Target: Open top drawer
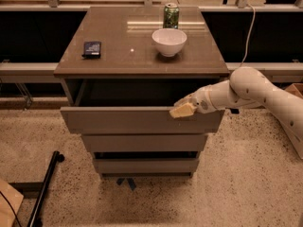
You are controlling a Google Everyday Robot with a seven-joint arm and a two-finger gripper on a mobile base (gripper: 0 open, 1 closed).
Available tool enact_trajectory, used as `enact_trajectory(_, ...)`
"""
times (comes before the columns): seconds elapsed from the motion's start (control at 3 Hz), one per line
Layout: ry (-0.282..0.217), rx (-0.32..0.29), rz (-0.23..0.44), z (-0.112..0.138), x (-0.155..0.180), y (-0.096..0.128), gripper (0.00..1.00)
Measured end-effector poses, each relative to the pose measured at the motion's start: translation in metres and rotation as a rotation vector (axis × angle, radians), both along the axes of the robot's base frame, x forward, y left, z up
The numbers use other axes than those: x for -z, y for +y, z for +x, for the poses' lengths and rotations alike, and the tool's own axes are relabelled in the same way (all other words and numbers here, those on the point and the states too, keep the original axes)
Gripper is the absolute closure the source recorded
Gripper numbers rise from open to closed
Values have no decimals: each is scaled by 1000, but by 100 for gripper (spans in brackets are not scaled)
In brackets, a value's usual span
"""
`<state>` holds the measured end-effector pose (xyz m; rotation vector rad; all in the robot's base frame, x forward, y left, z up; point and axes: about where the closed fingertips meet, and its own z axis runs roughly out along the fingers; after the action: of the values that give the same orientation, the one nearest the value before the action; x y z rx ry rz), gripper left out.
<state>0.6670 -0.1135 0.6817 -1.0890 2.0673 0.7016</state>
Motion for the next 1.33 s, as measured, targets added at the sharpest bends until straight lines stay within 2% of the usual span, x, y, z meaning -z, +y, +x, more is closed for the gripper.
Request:
enact_trajectory(0.67,0,0,0,0,0,0,9)
enact_trajectory(1.0,33,-62,-81,-18,5,5,0)
enact_trajectory(1.33,91,-119,-161,-56,9,-3,0)
